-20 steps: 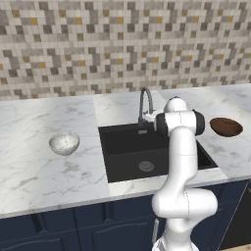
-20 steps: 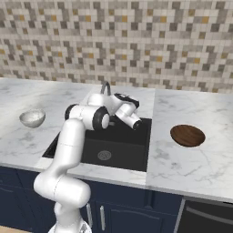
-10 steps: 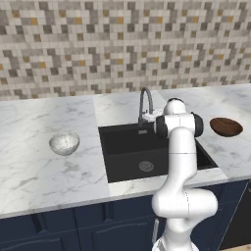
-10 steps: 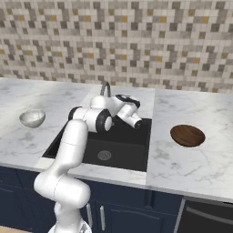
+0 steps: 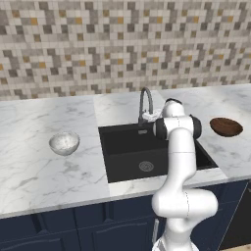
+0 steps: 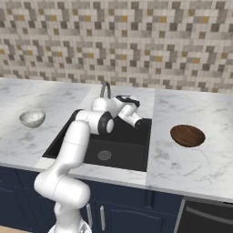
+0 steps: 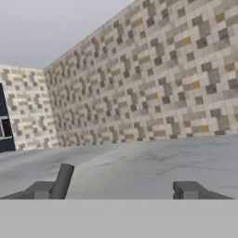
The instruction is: Rinse each bowl for a few seconds and place them down in the sink or on the counter.
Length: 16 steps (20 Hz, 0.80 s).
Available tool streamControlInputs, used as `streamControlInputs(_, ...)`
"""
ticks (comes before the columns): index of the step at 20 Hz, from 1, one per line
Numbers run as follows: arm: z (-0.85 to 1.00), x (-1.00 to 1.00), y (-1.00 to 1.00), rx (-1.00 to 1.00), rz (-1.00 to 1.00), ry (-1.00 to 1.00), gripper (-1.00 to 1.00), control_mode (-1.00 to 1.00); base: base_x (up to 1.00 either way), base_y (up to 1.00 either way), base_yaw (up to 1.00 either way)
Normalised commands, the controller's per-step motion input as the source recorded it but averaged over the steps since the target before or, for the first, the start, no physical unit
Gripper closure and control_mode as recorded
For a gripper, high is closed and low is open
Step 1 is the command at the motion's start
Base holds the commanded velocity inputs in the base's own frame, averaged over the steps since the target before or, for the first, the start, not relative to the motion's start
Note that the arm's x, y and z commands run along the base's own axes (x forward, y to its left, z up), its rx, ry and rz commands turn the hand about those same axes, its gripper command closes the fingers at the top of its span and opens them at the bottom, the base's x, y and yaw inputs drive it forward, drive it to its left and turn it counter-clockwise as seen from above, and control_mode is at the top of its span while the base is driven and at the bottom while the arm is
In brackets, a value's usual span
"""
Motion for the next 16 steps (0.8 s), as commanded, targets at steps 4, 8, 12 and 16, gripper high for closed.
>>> streamControlInputs(4, -0.18, -0.01, -0.31, 0.01, -0.02, 0.03, 1.0, -1.0, 0.0, 0.0, 0.0)
streamControlInputs(8, -0.15, -0.02, -0.41, 0.02, -0.03, 0.04, 1.0, -1.0, 0.0, 0.0, 0.0)
streamControlInputs(12, -0.16, -0.01, -0.44, 0.02, -0.04, 0.04, 1.0, -1.0, 0.0, 0.0, 0.0)
streamControlInputs(16, -0.18, 0.0, -0.45, 0.02, -0.05, 0.05, 1.0, -1.0, 0.0, 0.0, 0.0)
